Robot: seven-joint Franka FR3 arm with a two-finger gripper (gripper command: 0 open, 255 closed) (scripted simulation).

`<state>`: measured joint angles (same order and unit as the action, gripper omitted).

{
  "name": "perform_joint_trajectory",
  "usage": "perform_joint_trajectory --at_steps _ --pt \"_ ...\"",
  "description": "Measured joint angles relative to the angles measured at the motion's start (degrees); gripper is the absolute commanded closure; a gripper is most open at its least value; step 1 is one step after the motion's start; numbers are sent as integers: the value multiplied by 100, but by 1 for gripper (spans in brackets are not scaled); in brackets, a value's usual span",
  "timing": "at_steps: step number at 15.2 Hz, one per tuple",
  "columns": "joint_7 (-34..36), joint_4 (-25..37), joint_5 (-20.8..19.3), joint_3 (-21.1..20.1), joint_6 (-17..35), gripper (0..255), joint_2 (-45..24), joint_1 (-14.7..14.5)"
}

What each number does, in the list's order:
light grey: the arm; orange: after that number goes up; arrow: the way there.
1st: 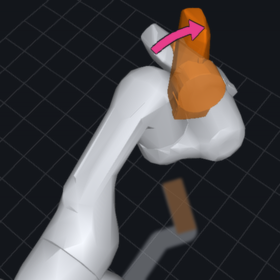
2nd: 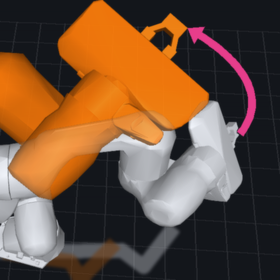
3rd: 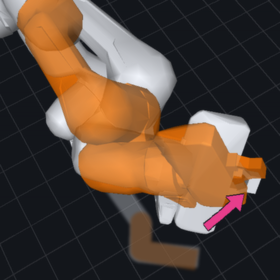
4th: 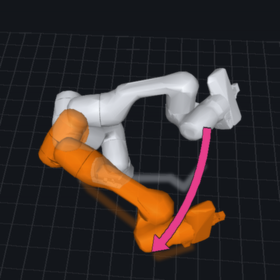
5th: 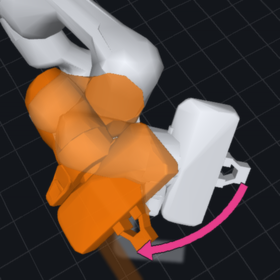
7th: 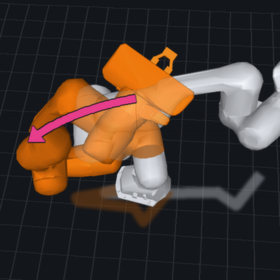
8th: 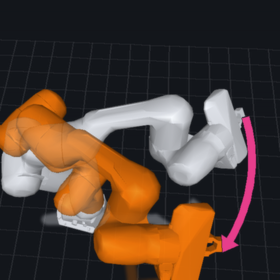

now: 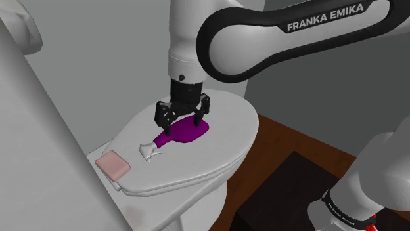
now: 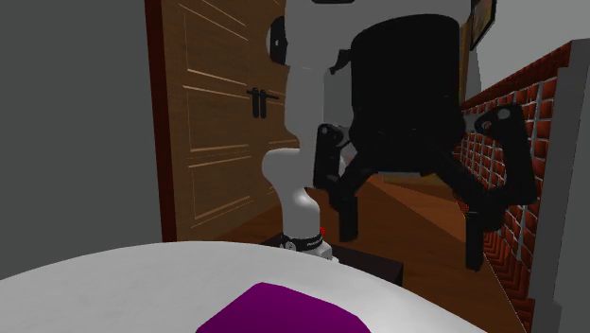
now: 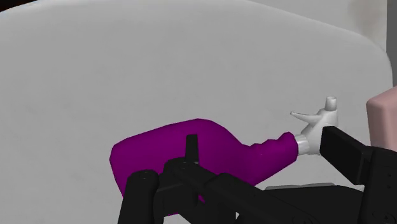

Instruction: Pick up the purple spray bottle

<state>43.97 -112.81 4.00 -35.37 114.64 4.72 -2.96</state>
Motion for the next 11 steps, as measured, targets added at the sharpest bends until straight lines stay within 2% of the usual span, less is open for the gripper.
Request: perform_joint_trajectory --at_steps 3,6,11 --pt "579 539 -489 -214 65 0 -736 -147" --pt "1188 1333 -1130 -296 3 0 -1672 -474" --pt "1395 1379 -1349 -267 196 0 -1977 -611"
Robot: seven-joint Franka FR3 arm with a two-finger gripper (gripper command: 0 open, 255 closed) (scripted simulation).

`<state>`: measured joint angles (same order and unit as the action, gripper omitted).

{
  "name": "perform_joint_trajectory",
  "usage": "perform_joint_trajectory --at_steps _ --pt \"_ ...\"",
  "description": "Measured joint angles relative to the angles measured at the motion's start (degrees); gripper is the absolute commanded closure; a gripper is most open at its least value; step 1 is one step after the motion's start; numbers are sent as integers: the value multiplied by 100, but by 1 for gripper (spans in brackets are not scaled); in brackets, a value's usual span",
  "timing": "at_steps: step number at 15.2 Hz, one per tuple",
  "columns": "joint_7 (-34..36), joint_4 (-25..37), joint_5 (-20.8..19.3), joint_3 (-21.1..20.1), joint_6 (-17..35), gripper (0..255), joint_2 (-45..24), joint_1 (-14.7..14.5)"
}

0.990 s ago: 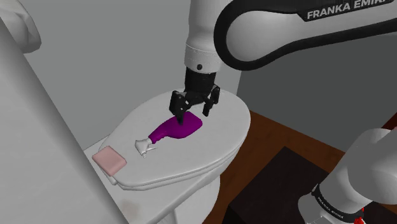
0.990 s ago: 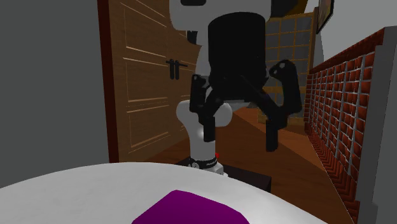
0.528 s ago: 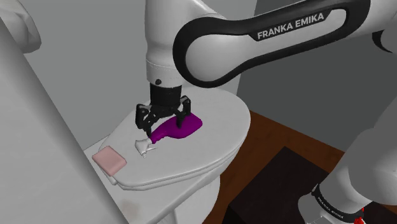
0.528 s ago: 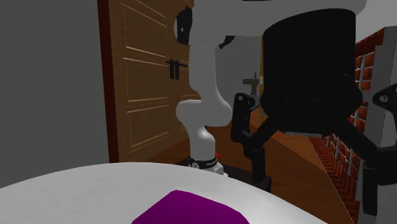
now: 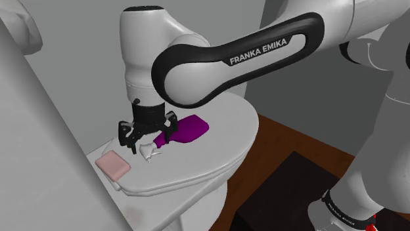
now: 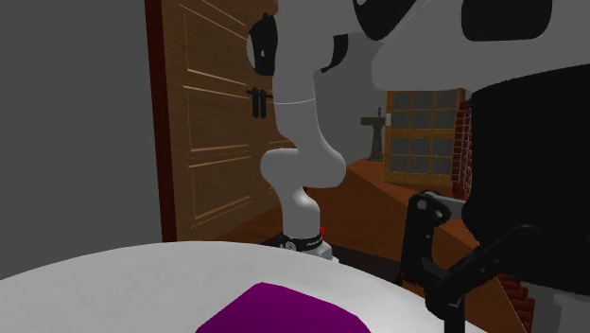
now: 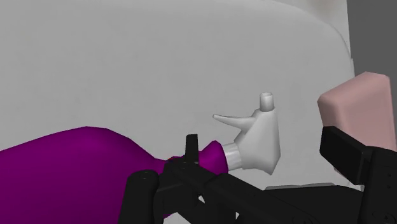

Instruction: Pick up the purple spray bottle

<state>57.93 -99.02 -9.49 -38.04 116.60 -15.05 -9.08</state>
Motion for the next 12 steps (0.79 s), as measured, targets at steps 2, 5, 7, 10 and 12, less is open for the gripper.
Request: perform_joint_trajectory --at_steps 2,5,7,10,12 --pt "24 -96 -36 13 129 0 -42 -8" --pt "46 -222 -74 29 288 255 -86 -11" --pt "41 -238 -78 34 310 255 -90 -5" --pt "38 -244 -78 34 318 255 -88 -2" --pt "38 -243 -78 35 318 255 -88 -2"
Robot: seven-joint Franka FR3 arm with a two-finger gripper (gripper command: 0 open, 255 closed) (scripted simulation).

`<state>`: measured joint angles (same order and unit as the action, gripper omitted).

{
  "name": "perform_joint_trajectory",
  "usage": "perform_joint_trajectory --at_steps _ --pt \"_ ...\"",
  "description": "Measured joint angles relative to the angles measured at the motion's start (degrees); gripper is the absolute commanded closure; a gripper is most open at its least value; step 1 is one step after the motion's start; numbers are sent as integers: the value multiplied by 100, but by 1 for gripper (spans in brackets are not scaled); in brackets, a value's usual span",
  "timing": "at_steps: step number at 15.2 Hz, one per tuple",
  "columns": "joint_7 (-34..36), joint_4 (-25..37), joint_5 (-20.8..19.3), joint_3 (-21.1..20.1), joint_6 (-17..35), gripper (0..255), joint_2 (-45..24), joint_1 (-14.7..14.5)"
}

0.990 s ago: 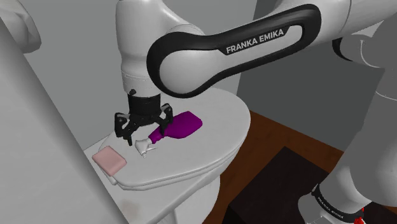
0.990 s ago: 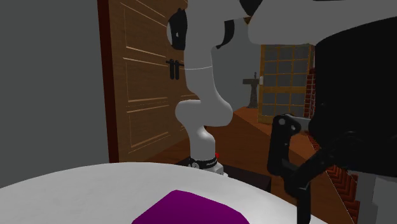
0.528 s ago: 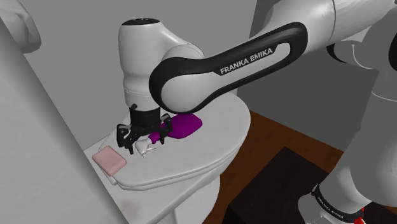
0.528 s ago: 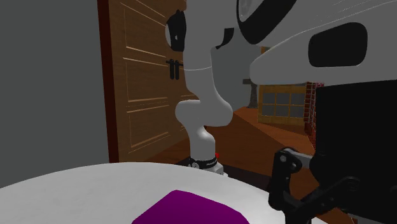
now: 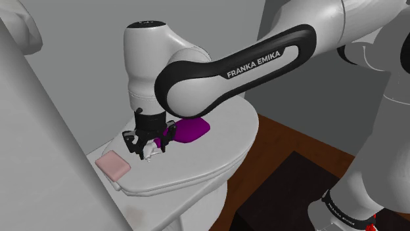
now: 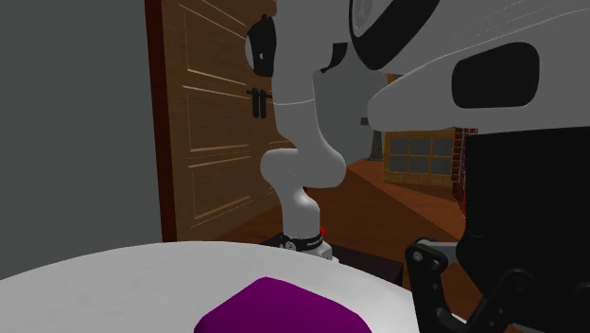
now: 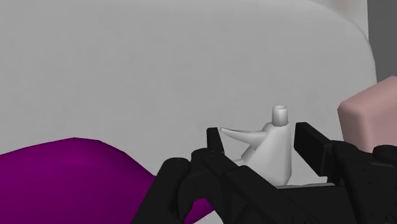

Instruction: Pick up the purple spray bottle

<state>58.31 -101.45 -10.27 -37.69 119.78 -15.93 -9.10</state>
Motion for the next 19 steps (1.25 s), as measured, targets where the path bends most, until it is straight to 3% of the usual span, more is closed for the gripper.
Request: perform_joint_trajectory --at_steps 4,19 --pt "0 27 8 -5 -36 255 8 -3" --pt "-115 899 186 -80 -1059 255 206 -5"
